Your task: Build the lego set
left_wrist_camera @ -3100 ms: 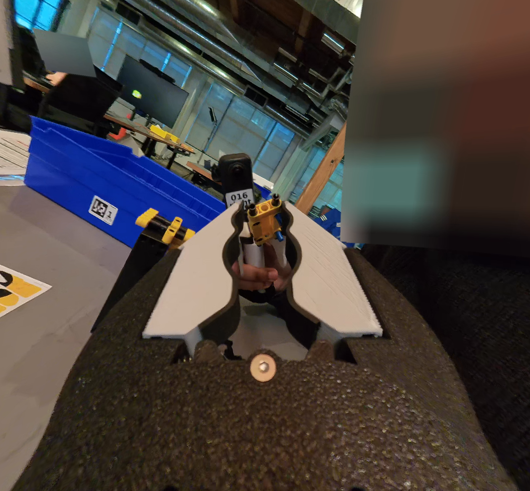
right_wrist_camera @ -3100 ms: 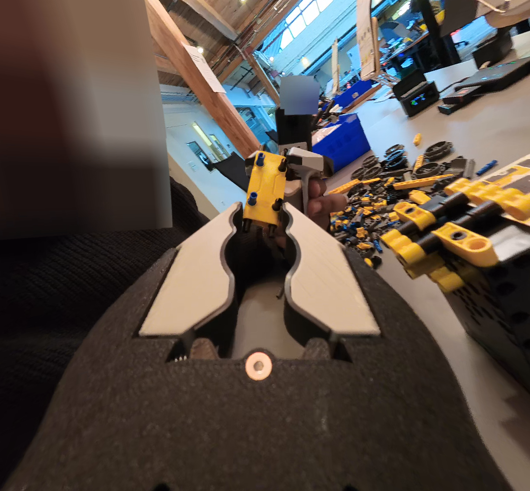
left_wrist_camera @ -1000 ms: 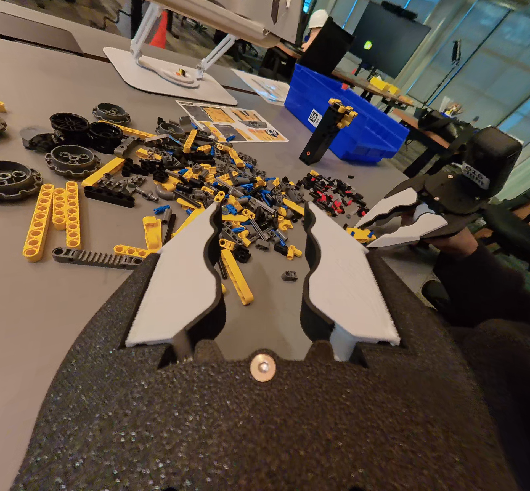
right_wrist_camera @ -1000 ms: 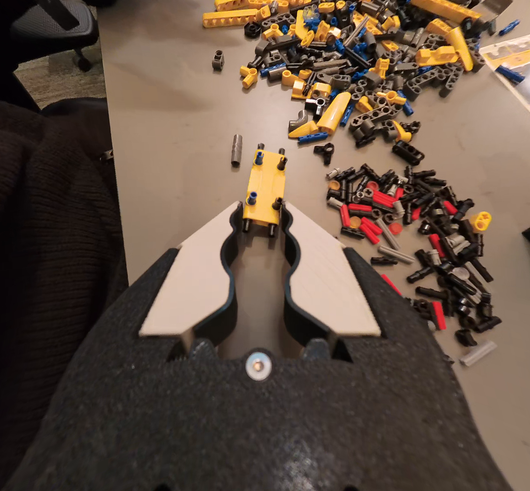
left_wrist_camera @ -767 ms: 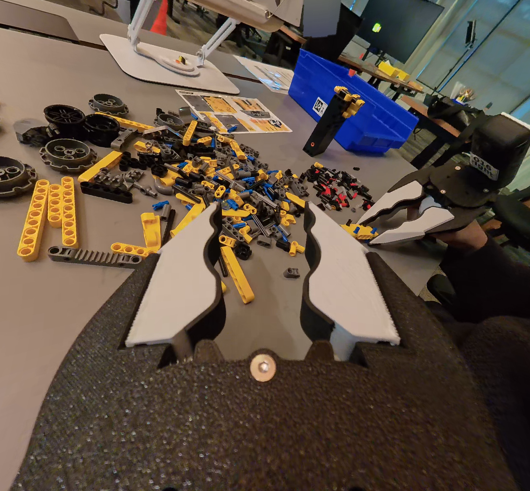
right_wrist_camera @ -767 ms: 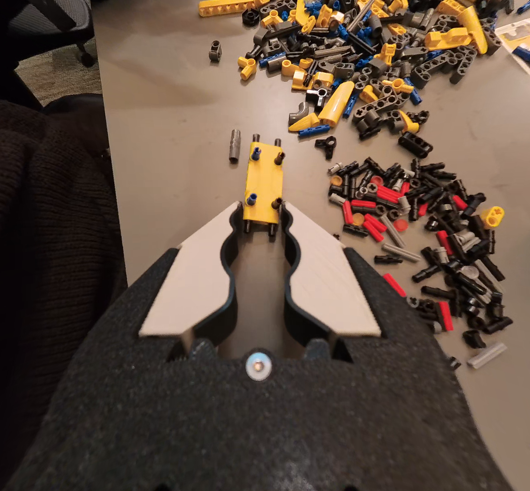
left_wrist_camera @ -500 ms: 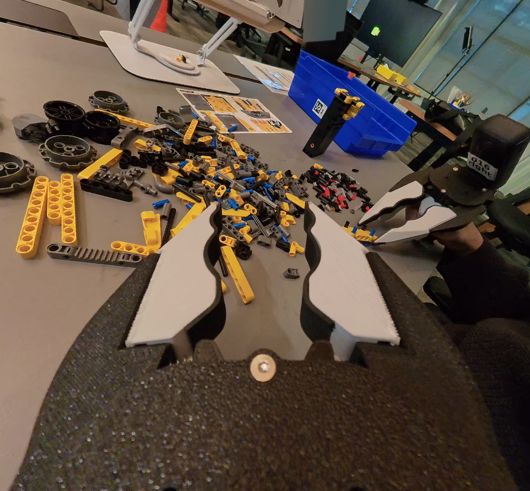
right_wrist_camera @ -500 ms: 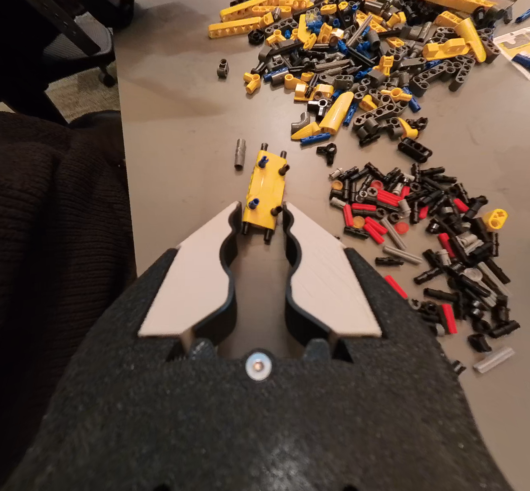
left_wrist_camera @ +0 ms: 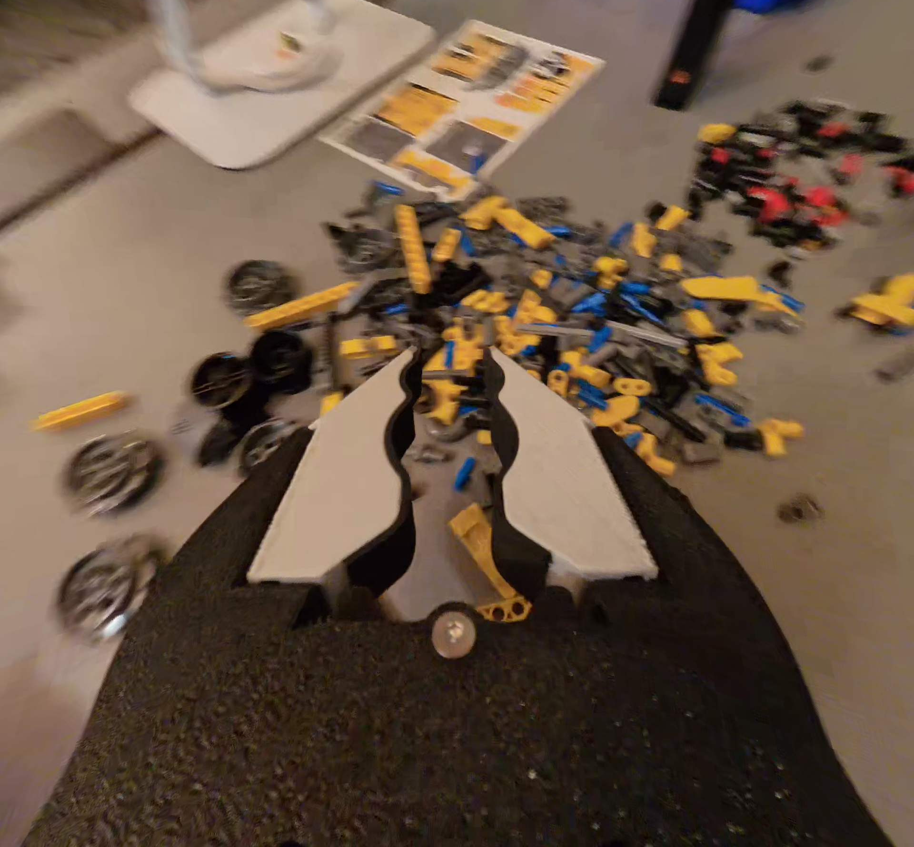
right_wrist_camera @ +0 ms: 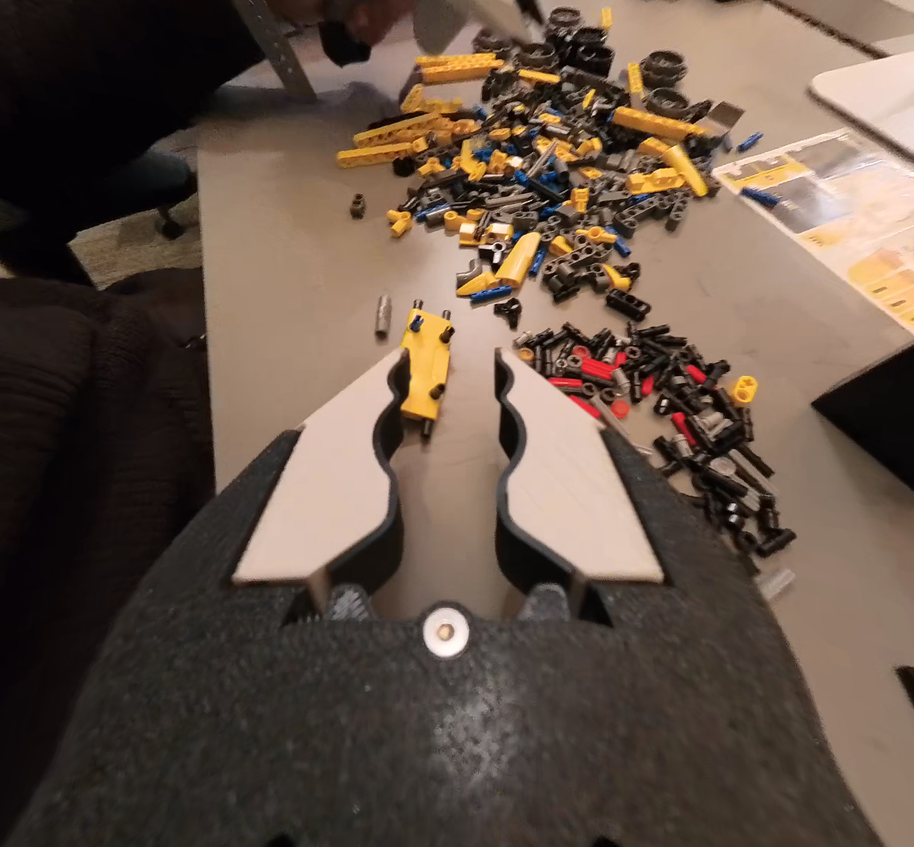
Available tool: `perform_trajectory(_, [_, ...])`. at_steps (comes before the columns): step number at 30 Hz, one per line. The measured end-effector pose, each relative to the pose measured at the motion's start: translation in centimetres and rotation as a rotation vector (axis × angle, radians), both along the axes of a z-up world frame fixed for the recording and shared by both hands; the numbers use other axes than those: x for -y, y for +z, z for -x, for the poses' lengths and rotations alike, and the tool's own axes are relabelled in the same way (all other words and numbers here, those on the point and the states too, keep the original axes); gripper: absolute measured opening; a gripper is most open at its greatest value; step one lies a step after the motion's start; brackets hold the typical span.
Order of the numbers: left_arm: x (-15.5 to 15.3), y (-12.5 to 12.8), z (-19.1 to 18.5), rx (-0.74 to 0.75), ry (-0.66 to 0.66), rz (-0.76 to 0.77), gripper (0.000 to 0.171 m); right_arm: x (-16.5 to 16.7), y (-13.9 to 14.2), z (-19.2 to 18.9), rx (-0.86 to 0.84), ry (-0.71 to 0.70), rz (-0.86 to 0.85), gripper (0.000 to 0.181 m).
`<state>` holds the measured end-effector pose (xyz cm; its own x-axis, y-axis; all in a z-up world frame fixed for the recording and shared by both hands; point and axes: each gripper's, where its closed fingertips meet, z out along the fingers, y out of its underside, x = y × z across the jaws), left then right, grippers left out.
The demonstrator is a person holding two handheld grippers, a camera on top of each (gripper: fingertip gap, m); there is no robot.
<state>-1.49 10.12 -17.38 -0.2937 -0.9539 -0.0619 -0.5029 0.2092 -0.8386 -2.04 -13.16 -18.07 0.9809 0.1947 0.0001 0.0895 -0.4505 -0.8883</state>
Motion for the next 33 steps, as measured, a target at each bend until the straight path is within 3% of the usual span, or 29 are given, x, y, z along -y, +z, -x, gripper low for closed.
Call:
perform_trajectory(2, [0.2,-0.9,-0.5,-0.051,-0.049,0.06,0.026,-0.4,0.6,-1.0,0.06,-0.062,-0.048,0.034])
perform_trajectory(7, [-2.5,-2.2,-0.6,-0.076,0.026,0.012,0.028,-0.6,0.8,-1.3,0.12,-0.086,-0.07,0.034])
perform_trajectory(18, [-1.9,-3.7,-0.2,-0.151,-0.01,-0.007,0.027,-0.5,1.4,-1.5,0.089,-0.089,-0.103,0.034])
perform_trajectory(33, [-3.4,-3.5,-0.6,-0.129,0.094,-0.036,0.017,-0.5,1.2,-1.4,0.107,-0.089,-0.094,0.034])
